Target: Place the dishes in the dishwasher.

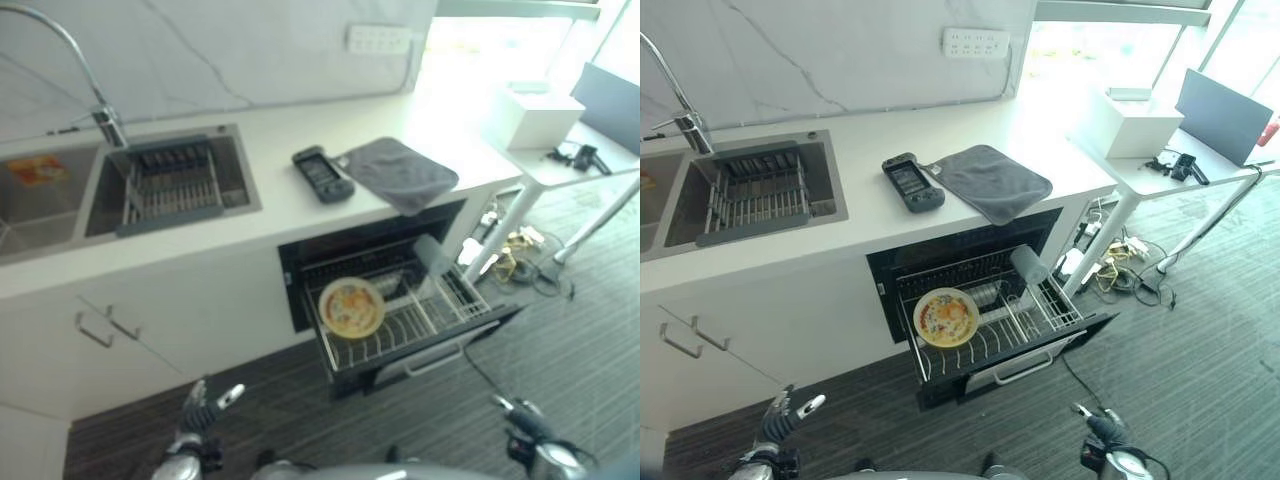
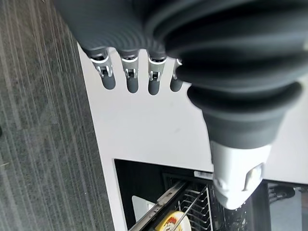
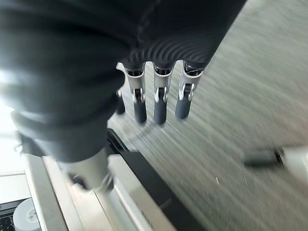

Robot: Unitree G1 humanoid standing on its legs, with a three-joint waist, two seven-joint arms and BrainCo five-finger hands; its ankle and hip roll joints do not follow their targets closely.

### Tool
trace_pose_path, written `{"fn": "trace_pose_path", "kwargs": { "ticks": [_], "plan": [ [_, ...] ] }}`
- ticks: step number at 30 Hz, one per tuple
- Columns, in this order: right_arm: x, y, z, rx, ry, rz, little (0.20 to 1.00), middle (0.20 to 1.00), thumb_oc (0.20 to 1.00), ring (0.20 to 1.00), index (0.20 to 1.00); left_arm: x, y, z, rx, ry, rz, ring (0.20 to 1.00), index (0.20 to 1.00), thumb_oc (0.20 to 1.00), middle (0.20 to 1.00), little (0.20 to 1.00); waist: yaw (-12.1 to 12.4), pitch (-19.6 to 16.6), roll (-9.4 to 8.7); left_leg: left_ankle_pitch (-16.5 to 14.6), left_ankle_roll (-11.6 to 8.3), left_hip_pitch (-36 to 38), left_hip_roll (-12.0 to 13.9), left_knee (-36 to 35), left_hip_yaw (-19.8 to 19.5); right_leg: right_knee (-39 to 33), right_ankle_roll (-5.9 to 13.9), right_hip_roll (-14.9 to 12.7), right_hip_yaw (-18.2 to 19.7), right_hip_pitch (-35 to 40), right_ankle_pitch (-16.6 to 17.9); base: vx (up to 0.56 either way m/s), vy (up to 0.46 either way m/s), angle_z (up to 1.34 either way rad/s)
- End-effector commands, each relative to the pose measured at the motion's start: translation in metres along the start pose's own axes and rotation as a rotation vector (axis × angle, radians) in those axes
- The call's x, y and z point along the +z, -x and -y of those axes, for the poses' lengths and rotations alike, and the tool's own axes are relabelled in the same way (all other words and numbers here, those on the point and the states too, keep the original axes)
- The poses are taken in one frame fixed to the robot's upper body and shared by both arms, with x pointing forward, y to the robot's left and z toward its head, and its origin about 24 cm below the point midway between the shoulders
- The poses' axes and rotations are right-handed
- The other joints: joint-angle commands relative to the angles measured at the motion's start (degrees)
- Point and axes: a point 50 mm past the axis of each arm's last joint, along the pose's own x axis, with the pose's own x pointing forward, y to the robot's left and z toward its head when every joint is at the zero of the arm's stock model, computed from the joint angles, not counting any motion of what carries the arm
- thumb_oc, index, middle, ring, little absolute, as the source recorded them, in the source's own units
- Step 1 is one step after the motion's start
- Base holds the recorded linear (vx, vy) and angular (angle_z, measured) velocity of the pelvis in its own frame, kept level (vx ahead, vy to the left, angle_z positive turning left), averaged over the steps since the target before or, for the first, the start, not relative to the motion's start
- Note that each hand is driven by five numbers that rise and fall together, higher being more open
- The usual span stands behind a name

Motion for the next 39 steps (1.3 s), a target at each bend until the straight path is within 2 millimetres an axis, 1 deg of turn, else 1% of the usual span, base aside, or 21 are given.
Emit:
{"fn": "trace_pose_path", "kwargs": {
  "ticks": [1,3,5,9,13,17,26,28,29,31,32,33,34,36,37,39],
  "plan": [
    [0.041,-0.005,-0.02,0.059,-0.172,0.106,0.2,0.2,0.2,0.2,0.2,0.025,-0.014,-0.007,0.016,-0.063,0.094,1.0,1.0,1.0,1.0,1.0,1.1,1.9,-0.08,-4.4,0.86,2.9,1.0,0.4,-3.3,0.8,5.06,-5.6,-3.4,1.9,1.7,0.05,0.025,0.01],
    [0.034,-0.009,-0.03,0.084,-0.216,0.061,0.2,0.2,0.2,0.2,0.2,0.019,-0.013,-0.006,0.016,-0.071,0.073,1.0,1.0,1.0,1.0,1.0,1.6,1.4,0.6,-4.5,0.7,3.1,0.7,0.4,-3.9,0.8,4.72,-5.7,-3.7,2.3,1.4,0.05,0.026,0.06],
    [0.031,-0.011,-0.034,0.092,-0.235,0.038,0.2,0.2,0.2,0.2,0.2,0.017,-0.013,-0.007,0.017,-0.074,0.064,1.0,1.0,1.0,1.0,1.0,2.0,1.1,0.96,-4.6,0.64,3.0,0.5,0.4,-4.5,0.7,4.57,-5.7,-3.9,2.5,1.2,0.02,0.005,0.17],
    [0.032,-0.014,-0.038,0.121,-0.281,0.024,0.2,0.2,0.2,0.2,0.2,0.009,-0.011,-0.007,0.019,-0.056,0.036,1.0,1.0,1.0,1.0,1.0,2.8,0.7,1.55,-4.6,0.62,3.0,0.1,0.4,-5.5,0.7,4.32,-5.7,-4.4,2.9,1.0,0.02,-0.009,0.1],
    [0.039,-0.019,-0.038,0.126,-0.3,0.015,0.2,0.2,0.2,0.2,0.2,0.008,-0.011,-0.003,0.004,-0.053,0.037,1.0,1.0,1.0,1.0,1.0,3.8,0.8,2.21,-4.5,0.59,2.9,-0.1,0.4,-6.5,0.8,4.05,-5.7,-4.7,3.1,0.9,0.01,-0.011,0.06],
    [0.046,-0.024,-0.033,0.133,-0.308,0.003,0.2,0.2,0.2,0.2,0.2,0.007,-0.012,-0.001,-0.013,-0.074,0.033,1.0,1.0,1.0,1.0,1.0,5.0,0.8,2.77,-4.4,0.62,2.7,-0.3,0.4,-7.5,0.9,3.93,-5.8,-5.2,3.2,0.9,0.01,-0.013,0.1],
    [0.071,-0.03,-0.026,0.119,-0.268,0.03,0.2,0.2,0.2,0.2,0.2,-0.003,-0.007,-0.006,-0.01,-0.098,0.003,1.0,1.0,1.0,1.0,1.0,7.7,0.7,4.3,-4.3,0.76,1.8,-1.5,0.4,-9.5,0.9,4.1,-6.7,-6.9,3.6,1.0,0.02,0.004,0.11],
    [0.081,-0.031,-0.025,0.119,-0.253,0.047,0.2,0.2,0.2,0.2,0.2,-0.001,-0.008,-0.006,-0.015,-0.101,0.008,1.0,1.0,1.0,1.0,1.0,8.3,0.9,4.92,-4.1,0.84,1.5,-1.9,0.4,-9.9,1.1,4.22,-7.1,-7.6,3.6,1.2,0.02,0.015,0.17],
    [0.088,-0.031,-0.026,0.12,-0.245,0.06,0.2,0.2,0.2,0.2,0.2,0.0,-0.008,-0.005,-0.02,-0.104,0.013,1.0,1.0,1.0,1.0,1.0,8.7,1.1,5.3,-4.0,0.89,1.3,-2.2,0.4,-10.2,1.2,4.32,-7.4,-8.1,3.6,1.4,0.01,0.012,0.23],
    [0.097,-0.03,-0.028,0.121,-0.238,0.076,0.2,0.2,0.2,0.2,0.2,0.001,-0.009,-0.002,-0.024,-0.105,0.016,1.0,1.0,1.0,1.0,1.0,9.1,1.3,5.73,-3.9,0.96,0.9,-2.6,0.4,-10.5,1.3,4.43,-7.8,-8.6,3.5,1.5,0.01,0.024,0.13],
    [0.107,-0.03,-0.028,0.12,-0.23,0.095,0.2,0.2,0.2,0.2,0.2,0.002,-0.009,0.0,-0.029,-0.106,0.019,1.0,1.0,1.0,1.0,1.0,9.6,1.5,6.23,-3.9,1.03,0.5,-3.0,0.4,-10.9,1.4,4.53,-8.2,-8.9,3.4,1.6,0.02,0.043,0.05],
    [0.112,-0.03,-0.029,0.122,-0.224,0.105,0.2,0.2,0.2,0.2,0.2,0.002,-0.009,0.001,-0.032,-0.106,0.02,1.0,1.0,1.0,1.0,1.0,9.8,1.6,6.53,-3.9,1.07,0.3,-3.3,0.4,-11.2,1.5,4.58,-8.5,-9.1,3.3,1.7,0.02,0.091,0.05],
    [0.126,-0.028,-0.029,0.121,-0.204,0.133,0.2,0.2,0.2,0.2,0.2,0.001,-0.009,0.005,-0.04,-0.106,0.019,1.0,1.0,1.0,1.0,1.0,10.3,2.0,7.39,-3.8,1.2,-0.4,-4.0,0.4,-11.7,1.8,4.68,-9.2,-9.4,2.9,1.7,0.01,0.101,0.1],
    [0.136,-0.027,-0.028,0.115,-0.188,0.152,0.2,0.2,0.2,0.2,0.2,0.001,-0.01,0.008,-0.043,-0.109,0.016,1.0,1.0,1.0,1.0,1.0,10.6,2.2,8.11,-3.7,1.29,-0.9,-4.6,0.4,-12.0,2.1,4.78,-9.7,-9.6,2.5,1.7,0.01,0.152,0.27],
    [0.152,-0.025,-0.025,0.104,-0.158,0.18,0.2,0.2,0.2,0.2,0.2,-0.002,-0.009,0.012,-0.042,-0.085,-0.002,1.0,1.0,1.0,1.0,1.0,10.9,2.4,9.62,-3.5,1.36,-1.7,-5.6,0.4,-12.6,2.5,4.89,-10.6,-9.7,1.9,1.6,0.02,0.248,0.23],
    [0.17,-0.021,-0.023,0.085,-0.129,0.212,0.2,0.2,0.2,0.2,0.2,-0.008,-0.007,0.018,-0.05,-0.071,-0.022,1.0,1.0,1.0,1.0,1.0,11.1,2.8,11.45,-3.2,1.38,-2.6,-6.6,0.4,-13.0,3.0,4.97,-11.7,-9.8,1.2,1.5,0.03,0.286,0.14]
  ]
}}
